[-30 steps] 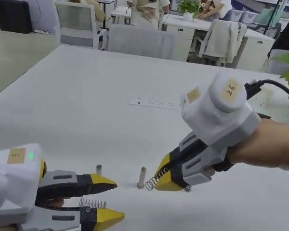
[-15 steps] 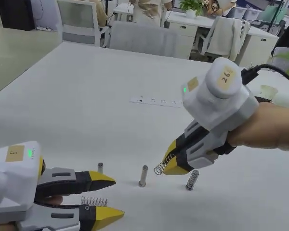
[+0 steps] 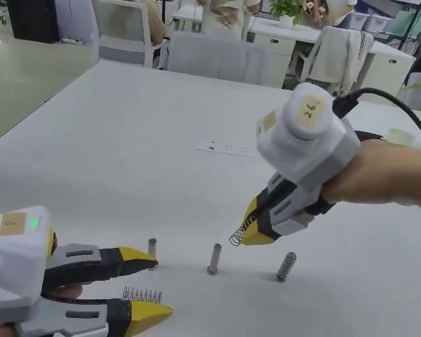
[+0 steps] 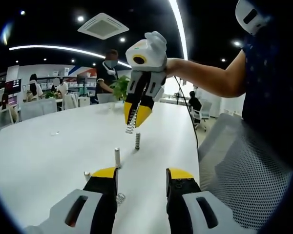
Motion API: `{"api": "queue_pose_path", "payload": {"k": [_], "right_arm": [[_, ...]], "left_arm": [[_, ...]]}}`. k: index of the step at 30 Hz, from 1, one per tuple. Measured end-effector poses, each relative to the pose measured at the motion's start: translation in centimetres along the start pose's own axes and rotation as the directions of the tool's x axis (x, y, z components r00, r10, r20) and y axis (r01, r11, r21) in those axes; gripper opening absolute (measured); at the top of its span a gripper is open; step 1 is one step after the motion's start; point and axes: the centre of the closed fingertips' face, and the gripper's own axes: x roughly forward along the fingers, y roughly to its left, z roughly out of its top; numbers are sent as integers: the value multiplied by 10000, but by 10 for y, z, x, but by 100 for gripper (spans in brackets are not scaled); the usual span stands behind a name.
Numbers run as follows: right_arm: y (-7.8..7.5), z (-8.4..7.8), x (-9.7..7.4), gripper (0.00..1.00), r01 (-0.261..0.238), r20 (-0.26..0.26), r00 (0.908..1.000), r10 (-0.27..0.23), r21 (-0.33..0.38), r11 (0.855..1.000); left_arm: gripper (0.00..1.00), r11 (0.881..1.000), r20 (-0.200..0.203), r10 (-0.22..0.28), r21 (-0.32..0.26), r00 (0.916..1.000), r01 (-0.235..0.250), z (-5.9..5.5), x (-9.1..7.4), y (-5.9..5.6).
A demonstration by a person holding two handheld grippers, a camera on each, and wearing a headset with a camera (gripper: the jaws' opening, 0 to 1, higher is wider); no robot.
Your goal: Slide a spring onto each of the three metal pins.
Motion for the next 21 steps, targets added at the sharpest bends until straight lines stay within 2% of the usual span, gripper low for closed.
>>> {"api": "queue_pose_path", "payload": {"k": [13,21], "right_arm": [[-7,2,7,8,-57,-205,9998,56,-57,10000],[-11,3,17,8,-192,-527,9984,178,-259,9995]], "left_arm": [[43,9954,60,895,-346,9960,-893,-4,-14,21],[48,9913,25,1236,-461,9923,-1233,-7,-20,29]]}}
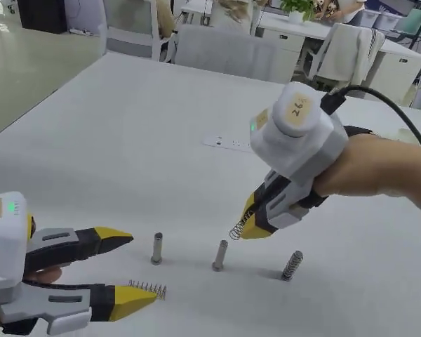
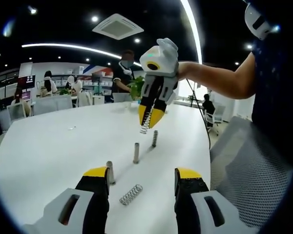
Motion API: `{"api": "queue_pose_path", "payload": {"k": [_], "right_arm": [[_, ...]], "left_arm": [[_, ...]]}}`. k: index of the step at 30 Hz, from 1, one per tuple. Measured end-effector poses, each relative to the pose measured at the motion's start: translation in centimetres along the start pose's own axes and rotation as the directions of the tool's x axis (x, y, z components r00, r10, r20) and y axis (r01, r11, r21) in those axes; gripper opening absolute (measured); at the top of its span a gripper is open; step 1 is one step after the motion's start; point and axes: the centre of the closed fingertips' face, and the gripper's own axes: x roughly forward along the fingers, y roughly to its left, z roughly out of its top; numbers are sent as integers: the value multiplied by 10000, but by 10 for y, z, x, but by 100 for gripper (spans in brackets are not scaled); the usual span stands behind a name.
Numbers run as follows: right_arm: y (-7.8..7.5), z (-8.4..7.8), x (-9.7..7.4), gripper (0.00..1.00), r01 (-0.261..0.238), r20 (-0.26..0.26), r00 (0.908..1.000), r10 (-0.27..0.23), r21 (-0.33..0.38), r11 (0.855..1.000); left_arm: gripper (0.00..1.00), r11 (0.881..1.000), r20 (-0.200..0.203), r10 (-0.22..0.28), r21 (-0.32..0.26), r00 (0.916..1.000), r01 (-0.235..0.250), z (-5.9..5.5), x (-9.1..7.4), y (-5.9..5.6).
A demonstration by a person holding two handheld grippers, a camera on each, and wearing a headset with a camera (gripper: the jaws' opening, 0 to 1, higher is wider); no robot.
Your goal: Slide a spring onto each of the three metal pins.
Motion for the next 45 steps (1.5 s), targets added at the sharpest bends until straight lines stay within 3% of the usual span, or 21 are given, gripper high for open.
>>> {"api": "queue_pose_path", "payload": {"k": [20,45], "right_arm": [[-7,0,23,9,-468,-856,9954,425,-492,9977],[-7,-8,44,9,-796,-1676,9835,679,-641,9948]], "left_arm": [[53,9997,-110,175,-149,9998,-176,-5,2,8],[53,9995,-114,178,-247,9998,-181,-9,2,8]]}}
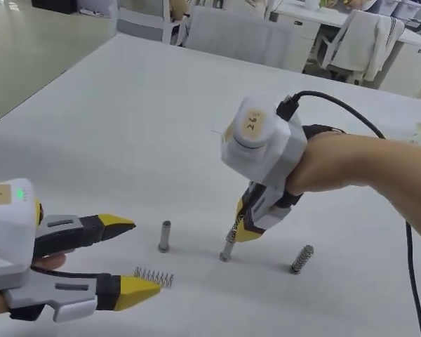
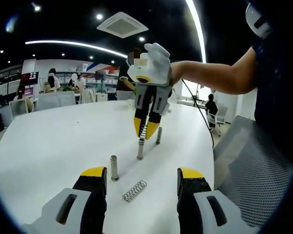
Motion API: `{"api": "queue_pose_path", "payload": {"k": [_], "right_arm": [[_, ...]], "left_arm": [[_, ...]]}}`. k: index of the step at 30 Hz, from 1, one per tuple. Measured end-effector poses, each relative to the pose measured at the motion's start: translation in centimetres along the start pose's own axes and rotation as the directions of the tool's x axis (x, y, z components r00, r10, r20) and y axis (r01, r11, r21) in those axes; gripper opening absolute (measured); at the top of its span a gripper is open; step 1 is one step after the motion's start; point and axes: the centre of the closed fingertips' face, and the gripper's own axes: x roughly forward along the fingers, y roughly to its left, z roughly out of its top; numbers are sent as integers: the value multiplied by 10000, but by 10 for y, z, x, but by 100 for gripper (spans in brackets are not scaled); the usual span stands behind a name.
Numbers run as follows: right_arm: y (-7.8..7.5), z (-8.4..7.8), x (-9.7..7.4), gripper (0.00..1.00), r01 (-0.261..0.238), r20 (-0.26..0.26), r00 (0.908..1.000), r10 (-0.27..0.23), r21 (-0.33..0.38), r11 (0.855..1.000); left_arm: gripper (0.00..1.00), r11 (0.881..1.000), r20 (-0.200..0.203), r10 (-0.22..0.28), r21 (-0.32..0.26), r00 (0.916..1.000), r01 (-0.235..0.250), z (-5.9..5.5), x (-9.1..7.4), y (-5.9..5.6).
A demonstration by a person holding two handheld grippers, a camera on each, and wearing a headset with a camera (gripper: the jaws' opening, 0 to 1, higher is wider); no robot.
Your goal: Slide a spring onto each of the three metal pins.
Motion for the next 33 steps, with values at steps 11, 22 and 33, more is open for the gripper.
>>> {"api": "queue_pose_path", "payload": {"k": [11,22,33], "right_arm": [[0,-3,7,9,-33,-272,9996,32,-37,10000],[2,-11,23,9,-167,-585,9981,171,77,9998],[1,-18,33,9,-180,-951,9953,188,98,9998]], "left_arm": [[52,10000,-22,-52,-49,10000,52,-1,1,0],[52,9999,-117,-132,-20,9998,132,-2,4,1],[52,9999,-109,-103,-63,9999,103,-3,5,1]]}}
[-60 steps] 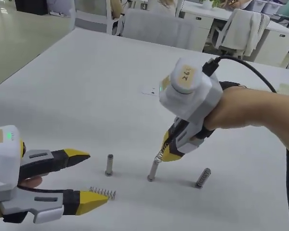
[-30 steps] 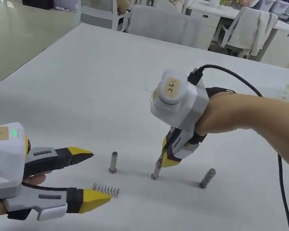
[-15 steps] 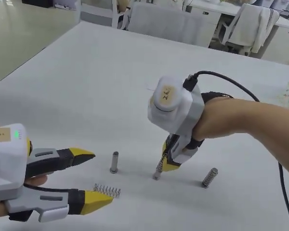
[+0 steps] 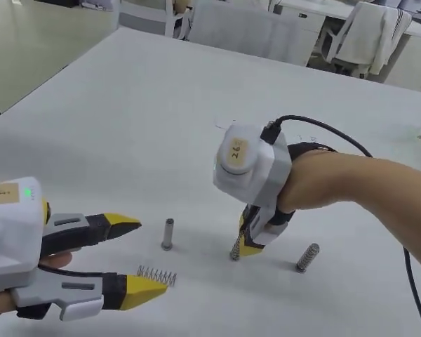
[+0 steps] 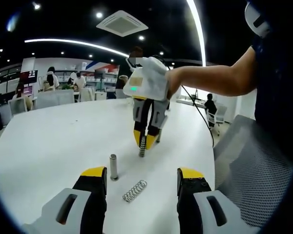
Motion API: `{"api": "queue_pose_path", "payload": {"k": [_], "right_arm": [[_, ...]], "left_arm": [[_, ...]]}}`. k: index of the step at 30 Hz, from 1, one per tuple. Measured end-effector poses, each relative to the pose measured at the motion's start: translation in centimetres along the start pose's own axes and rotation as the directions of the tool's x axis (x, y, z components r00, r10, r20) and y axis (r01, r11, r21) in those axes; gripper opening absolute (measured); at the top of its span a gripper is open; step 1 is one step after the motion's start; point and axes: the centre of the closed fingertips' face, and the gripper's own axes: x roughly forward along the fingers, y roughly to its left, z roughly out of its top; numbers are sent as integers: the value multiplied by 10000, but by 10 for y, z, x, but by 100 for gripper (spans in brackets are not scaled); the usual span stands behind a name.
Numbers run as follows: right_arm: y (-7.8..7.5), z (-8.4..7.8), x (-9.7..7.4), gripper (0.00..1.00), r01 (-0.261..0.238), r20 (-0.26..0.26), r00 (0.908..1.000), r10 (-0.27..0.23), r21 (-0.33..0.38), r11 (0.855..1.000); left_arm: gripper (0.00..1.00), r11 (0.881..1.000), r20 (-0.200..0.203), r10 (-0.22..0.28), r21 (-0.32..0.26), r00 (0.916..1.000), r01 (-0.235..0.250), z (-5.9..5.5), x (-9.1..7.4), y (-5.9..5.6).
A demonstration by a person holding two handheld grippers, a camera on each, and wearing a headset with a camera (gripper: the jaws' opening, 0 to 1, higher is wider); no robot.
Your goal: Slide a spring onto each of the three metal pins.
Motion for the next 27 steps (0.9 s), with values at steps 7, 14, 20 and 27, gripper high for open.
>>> {"api": "queue_pose_path", "payload": {"k": [7,14,20,27], "right_arm": [[1,0,1,9,-40,-59,10000,40,40,10000],[1,1,1,9,-70,3,10000,70,151,9999],[0,1,2,12,-42,-1,10000,42,225,9997],[-2,1,0,16,48,105,9999,-51,306,9995]], "left_arm": [[52,10000,14,68,-30,10000,-68,0,-2,1],[52,10000,-3,56,-3,10000,-56,0,-1,1],[52,10000,1,51,16,10000,-51,0,-1,1],[52,10000,-19,40,14,10000,-40,-1,-1,1]]}}
